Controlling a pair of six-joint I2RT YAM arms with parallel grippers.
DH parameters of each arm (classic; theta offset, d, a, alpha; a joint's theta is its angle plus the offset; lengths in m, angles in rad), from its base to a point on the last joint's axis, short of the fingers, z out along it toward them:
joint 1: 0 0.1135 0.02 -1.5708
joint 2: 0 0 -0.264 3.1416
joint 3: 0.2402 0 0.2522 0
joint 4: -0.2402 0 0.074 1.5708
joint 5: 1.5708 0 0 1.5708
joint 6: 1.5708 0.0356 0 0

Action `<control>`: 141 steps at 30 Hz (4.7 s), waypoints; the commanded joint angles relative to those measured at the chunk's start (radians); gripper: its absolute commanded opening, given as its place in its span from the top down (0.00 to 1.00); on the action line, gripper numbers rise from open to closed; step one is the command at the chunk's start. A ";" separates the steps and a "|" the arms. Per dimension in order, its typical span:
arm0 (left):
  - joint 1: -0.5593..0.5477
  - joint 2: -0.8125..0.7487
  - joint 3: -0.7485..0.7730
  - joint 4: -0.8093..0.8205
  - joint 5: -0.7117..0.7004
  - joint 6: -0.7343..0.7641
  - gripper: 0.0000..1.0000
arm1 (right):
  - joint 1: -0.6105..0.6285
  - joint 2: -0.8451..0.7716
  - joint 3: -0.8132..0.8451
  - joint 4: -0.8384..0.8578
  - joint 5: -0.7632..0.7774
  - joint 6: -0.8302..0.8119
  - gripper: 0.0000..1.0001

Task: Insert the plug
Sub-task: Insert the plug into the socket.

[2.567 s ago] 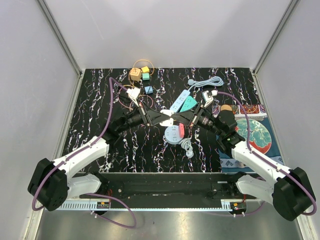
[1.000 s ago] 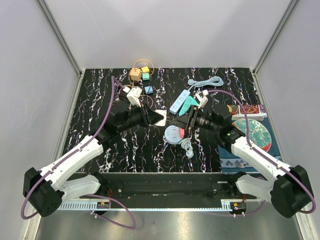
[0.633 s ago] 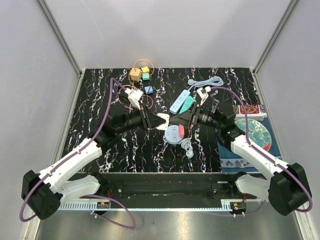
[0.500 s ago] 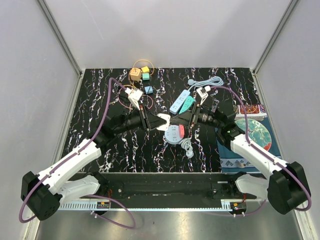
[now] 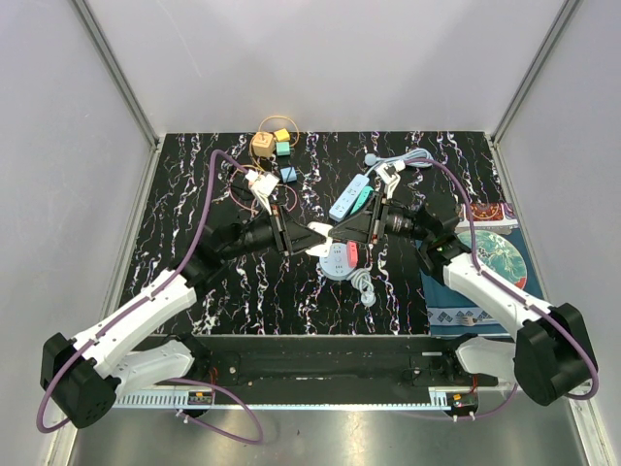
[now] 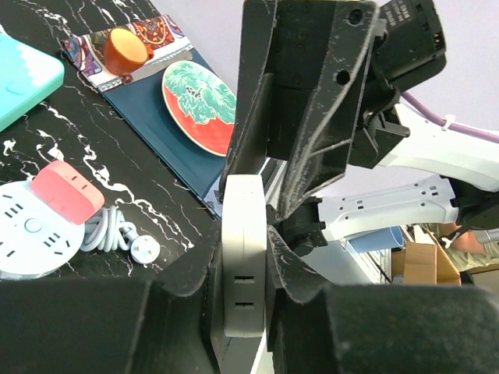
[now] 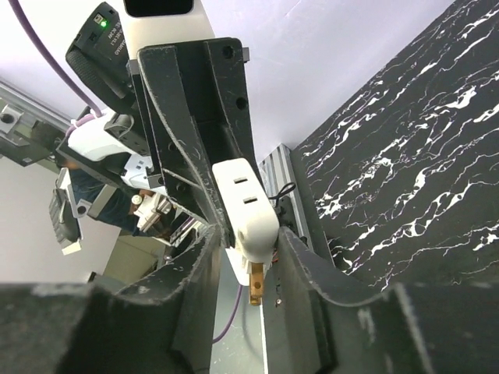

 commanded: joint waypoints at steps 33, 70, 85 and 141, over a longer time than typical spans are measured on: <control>-0.019 0.057 0.057 0.058 0.112 -0.017 0.55 | -0.004 0.041 0.037 0.200 -0.103 0.082 1.00; -0.129 0.415 0.339 -0.618 -0.612 0.029 1.00 | -0.012 -0.084 0.136 -0.943 1.035 -0.540 0.00; -0.209 0.733 0.542 -0.736 -0.764 -0.012 1.00 | -0.012 -0.071 0.047 -0.891 1.138 -0.537 0.00; -0.241 1.001 0.740 -0.902 -0.811 -0.078 1.00 | 0.047 -0.140 0.001 -0.866 1.237 -0.553 0.00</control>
